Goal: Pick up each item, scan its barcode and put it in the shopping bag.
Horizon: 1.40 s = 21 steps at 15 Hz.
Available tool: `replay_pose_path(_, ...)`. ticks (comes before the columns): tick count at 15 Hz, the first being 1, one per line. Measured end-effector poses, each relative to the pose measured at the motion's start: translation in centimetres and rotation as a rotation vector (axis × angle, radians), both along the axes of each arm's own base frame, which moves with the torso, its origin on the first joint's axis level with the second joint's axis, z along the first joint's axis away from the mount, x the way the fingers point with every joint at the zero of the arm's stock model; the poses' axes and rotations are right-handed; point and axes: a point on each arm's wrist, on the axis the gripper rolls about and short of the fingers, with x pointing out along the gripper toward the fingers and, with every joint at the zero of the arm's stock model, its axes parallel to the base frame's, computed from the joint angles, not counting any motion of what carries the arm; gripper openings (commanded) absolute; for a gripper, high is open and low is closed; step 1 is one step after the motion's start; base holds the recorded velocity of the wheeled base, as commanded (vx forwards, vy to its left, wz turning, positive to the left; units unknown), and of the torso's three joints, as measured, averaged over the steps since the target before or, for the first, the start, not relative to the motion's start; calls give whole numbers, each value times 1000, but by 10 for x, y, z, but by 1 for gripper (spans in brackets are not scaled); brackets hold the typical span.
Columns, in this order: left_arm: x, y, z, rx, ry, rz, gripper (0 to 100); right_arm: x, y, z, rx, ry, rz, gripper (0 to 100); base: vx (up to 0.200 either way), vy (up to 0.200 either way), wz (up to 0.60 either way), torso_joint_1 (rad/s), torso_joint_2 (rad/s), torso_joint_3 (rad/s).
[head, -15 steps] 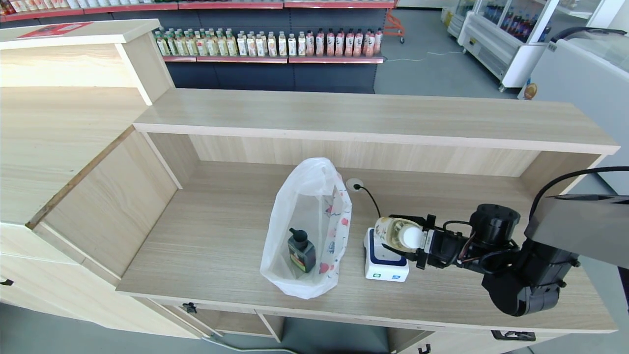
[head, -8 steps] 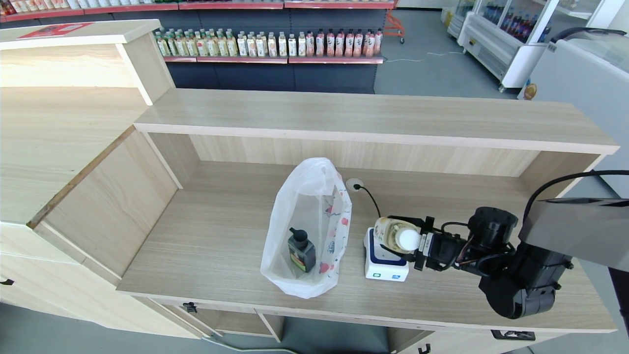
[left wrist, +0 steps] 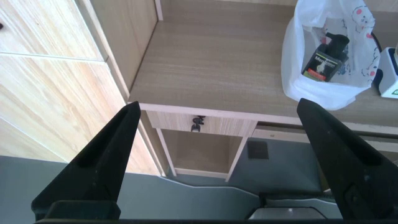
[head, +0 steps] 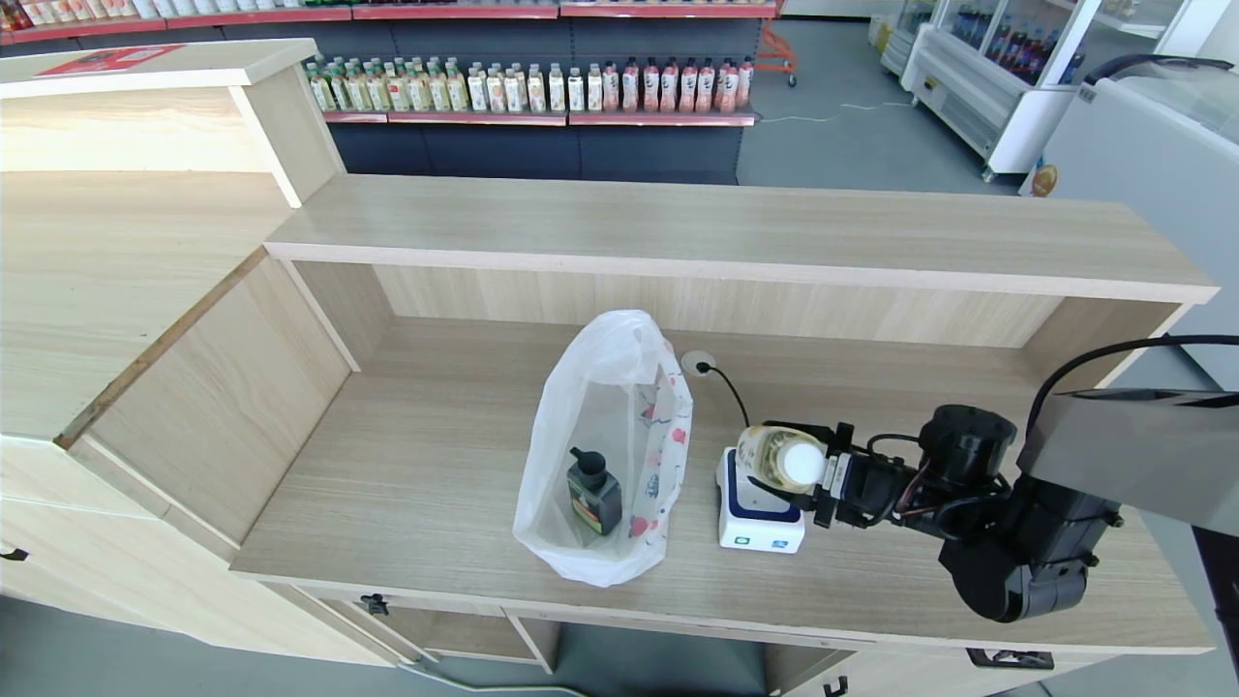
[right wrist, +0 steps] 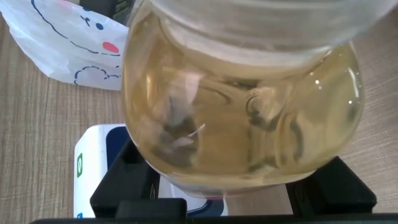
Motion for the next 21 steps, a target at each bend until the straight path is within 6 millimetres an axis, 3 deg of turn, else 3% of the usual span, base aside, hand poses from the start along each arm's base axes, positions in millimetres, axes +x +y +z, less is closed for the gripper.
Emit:
replay_pose_path(12,0,0,0,-1,0,0,100,1,3,6,41,39,1,0,0,0,0,0,0,0)
replay_pose_path(14,0,0,0,0,0,0,100,-2,1,27,118,100,-10,0,0,0,0,0,0,0)
replay_pose_path(16,0,0,0,0,0,0,100,-12,-2,70,241,165,-31,0,0,0,0,0,0,0)
replay_pose_path(19,0,0,0,0,0,0,100,-43,-11,121,433,396,-201,0,0,0,0,0,0,0)
replay_pose_path(21,0,0,0,0,0,0,100,-68,-8,138,614,620,-371,0,0,0,0,0,0,0)
